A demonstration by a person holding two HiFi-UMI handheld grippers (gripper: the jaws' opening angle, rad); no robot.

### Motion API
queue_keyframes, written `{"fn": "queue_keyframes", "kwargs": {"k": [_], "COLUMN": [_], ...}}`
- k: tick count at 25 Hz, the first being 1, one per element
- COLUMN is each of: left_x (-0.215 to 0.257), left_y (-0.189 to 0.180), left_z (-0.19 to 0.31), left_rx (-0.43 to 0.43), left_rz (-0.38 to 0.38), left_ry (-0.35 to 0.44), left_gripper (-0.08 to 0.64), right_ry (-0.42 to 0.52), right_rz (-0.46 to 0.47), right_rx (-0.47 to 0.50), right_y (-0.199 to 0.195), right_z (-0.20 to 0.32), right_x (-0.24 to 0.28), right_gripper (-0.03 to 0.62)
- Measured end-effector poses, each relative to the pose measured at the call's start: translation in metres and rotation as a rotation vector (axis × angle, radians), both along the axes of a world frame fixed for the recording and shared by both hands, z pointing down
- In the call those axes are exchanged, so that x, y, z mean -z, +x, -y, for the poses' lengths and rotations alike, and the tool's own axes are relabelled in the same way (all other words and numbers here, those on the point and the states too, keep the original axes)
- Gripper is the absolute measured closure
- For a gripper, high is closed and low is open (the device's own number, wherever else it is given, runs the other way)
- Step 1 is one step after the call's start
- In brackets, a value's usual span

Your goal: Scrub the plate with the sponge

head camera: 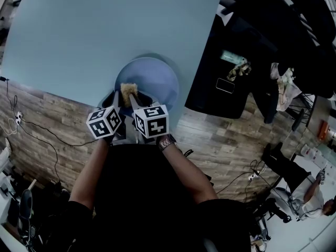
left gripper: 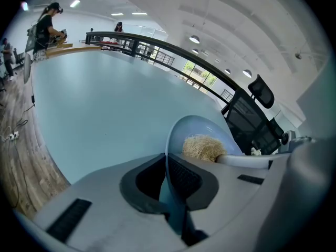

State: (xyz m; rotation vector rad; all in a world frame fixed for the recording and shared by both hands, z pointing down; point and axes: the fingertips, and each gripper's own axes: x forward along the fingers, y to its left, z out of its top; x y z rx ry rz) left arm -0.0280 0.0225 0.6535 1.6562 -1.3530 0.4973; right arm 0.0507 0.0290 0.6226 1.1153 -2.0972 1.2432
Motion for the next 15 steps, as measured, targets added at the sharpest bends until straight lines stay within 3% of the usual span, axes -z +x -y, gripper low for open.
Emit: {"fn": "queue_keyframes", "kwargs": {"k": [15], "left_x": [-0.001], "left_y": [0.0], "left_z": [0.001], "left_rx": [-0.019], "left_rz": [0.016], "left_ry": [0.005], "left_gripper": [0.554], "right_ry": [0.002], "right_rz": [-0.02], "right_rx": [-0.084], "right_y": [0.041], "right_z": [-0.001], "right_x": [-0.001], "right_gripper": [0.526]}}
